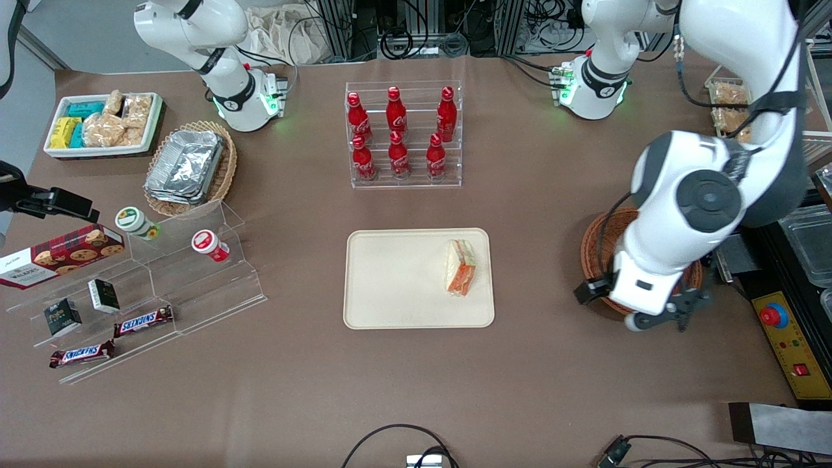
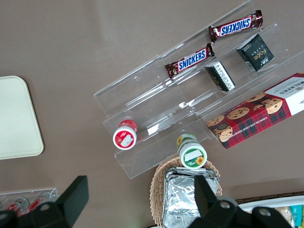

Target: Place sandwich from basket to tray

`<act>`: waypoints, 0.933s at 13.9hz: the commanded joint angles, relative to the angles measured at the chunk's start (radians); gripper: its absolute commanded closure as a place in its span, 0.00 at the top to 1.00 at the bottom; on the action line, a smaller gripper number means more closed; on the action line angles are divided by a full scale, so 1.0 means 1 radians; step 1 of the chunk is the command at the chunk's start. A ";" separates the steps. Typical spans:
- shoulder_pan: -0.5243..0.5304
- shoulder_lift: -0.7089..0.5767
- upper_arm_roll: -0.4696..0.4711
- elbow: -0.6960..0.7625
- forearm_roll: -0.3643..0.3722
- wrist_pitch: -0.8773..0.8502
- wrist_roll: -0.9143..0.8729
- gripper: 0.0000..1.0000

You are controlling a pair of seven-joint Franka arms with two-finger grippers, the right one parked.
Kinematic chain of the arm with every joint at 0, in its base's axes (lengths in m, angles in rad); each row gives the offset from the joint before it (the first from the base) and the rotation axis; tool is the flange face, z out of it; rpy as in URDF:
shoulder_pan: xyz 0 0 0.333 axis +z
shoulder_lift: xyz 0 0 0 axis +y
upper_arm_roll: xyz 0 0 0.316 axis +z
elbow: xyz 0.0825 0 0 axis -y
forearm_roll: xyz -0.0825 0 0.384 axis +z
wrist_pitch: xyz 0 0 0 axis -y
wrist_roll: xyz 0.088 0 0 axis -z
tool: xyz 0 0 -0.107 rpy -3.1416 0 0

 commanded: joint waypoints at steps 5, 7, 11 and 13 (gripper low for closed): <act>0.083 -0.134 0.060 -0.051 -0.011 -0.093 0.307 1.00; 0.091 -0.177 0.065 -0.084 -0.014 -0.095 0.364 1.00; 0.091 -0.252 0.105 -0.116 -0.040 -0.131 0.464 1.00; 0.092 -0.291 0.109 -0.121 -0.040 -0.173 0.490 1.00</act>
